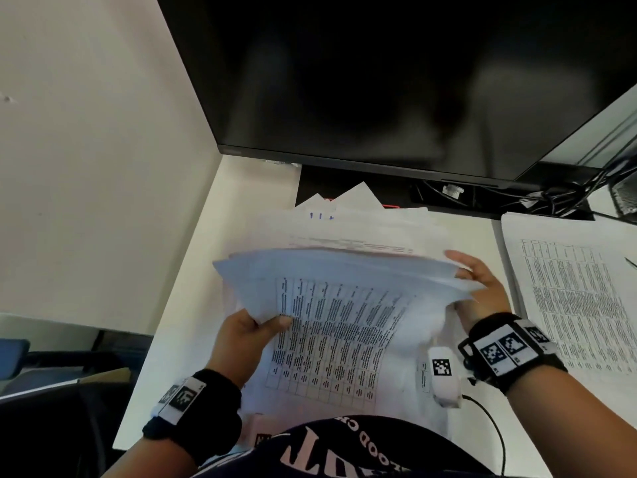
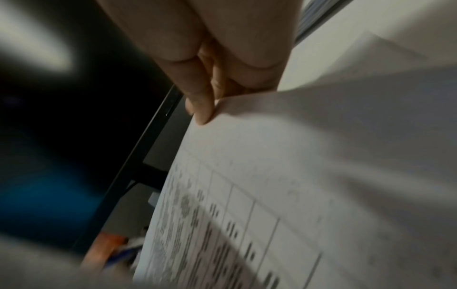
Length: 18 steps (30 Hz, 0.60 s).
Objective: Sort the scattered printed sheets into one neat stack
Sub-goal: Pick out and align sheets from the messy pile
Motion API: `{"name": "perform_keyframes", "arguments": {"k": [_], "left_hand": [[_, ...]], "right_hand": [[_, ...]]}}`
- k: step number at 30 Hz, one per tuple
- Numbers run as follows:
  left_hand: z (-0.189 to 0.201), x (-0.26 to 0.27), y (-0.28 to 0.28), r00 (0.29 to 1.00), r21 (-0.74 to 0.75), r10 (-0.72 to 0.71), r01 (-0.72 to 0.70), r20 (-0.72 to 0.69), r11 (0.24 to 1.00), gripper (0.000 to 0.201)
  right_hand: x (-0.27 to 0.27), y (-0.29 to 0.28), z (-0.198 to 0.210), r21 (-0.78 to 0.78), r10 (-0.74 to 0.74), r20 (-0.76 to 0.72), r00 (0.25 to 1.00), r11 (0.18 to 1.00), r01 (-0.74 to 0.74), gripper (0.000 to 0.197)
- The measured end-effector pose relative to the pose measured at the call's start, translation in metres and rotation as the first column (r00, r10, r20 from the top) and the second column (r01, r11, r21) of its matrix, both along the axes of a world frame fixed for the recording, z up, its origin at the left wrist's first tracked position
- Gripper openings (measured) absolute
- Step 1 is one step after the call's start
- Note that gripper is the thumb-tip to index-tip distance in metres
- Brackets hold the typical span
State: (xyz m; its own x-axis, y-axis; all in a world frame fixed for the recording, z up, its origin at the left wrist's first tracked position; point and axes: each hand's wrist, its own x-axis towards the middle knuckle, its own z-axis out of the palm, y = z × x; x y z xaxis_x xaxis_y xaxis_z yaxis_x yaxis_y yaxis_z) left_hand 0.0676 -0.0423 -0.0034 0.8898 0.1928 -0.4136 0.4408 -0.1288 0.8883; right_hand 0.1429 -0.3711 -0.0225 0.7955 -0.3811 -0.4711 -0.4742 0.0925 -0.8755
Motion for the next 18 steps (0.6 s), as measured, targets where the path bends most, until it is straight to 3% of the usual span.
{"name": "perform_keyframes", "arguments": {"k": [1, 3, 5, 7, 9, 10, 12, 14, 16, 18], "left_hand": [[0.001, 0.0, 0.003, 1.0, 0.004, 0.019, -0.019, 0.009, 1.0, 0.017], [0.002, 0.002, 0.009, 0.996, -0.001, 0.068, -0.068, 0.049, 0.998, 0.034], [0.002, 0.004, 0.014, 0.986, -0.052, 0.14, -0.136, 0.085, 0.989, 0.056], [0.002, 0.005, 0.021, 0.977, -0.08, 0.194, -0.187, 0.09, 0.979, 0.069], [0.001, 0.007, 0.026, 0.976, -0.065, 0.202, -0.197, 0.076, 0.978, 0.061], [0.001, 0.008, 0.028, 0.977, -0.053, 0.202, -0.198, 0.064, 0.979, 0.052], [0.003, 0.009, 0.029, 0.978, -0.047, 0.204, -0.202, 0.04, 0.978, 0.031], [0.004, 0.009, 0.029, 0.974, -0.082, 0.225, -0.223, 0.02, 0.971, 0.023], [0.005, 0.008, 0.029, 0.973, -0.112, 0.229, -0.226, 0.009, 0.968, 0.024], [0.004, 0.007, 0.03, 0.971, -0.125, 0.239, -0.238, -0.008, 0.963, 0.024]], "right_hand": [[0.001, -0.002, 0.005, -0.019, -0.08, -0.007, 0.997, 0.997, 0.08, 0.048], [0.004, -0.009, 0.009, -0.027, -0.092, -0.069, 0.993, 0.996, 0.091, 0.055], [0.006, -0.018, 0.011, -0.096, 0.07, -0.239, 0.969, 0.991, -0.096, 0.057], [0.006, -0.02, 0.019, -0.37, 0.215, -0.457, 0.863, 0.836, -0.404, 0.057], [0.012, -0.017, 0.028, -0.604, 0.187, -0.478, 0.858, 0.639, -0.476, 0.058], [0.019, -0.014, 0.03, -0.672, 0.182, -0.425, 0.887, 0.593, -0.444, 0.056], [0.034, -0.004, 0.028, -0.701, 0.281, -0.316, 0.906, 0.575, -0.423, 0.05], [0.05, 0.012, 0.022, -0.66, 0.416, -0.279, 0.865, 0.571, -0.488, 0.049], [0.061, 0.029, 0.018, -0.619, 0.496, -0.299, 0.816, 0.55, -0.561, 0.056], [0.069, 0.042, 0.013, -0.63, 0.494, -0.435, 0.753, 0.43, -0.646, 0.067]]}}
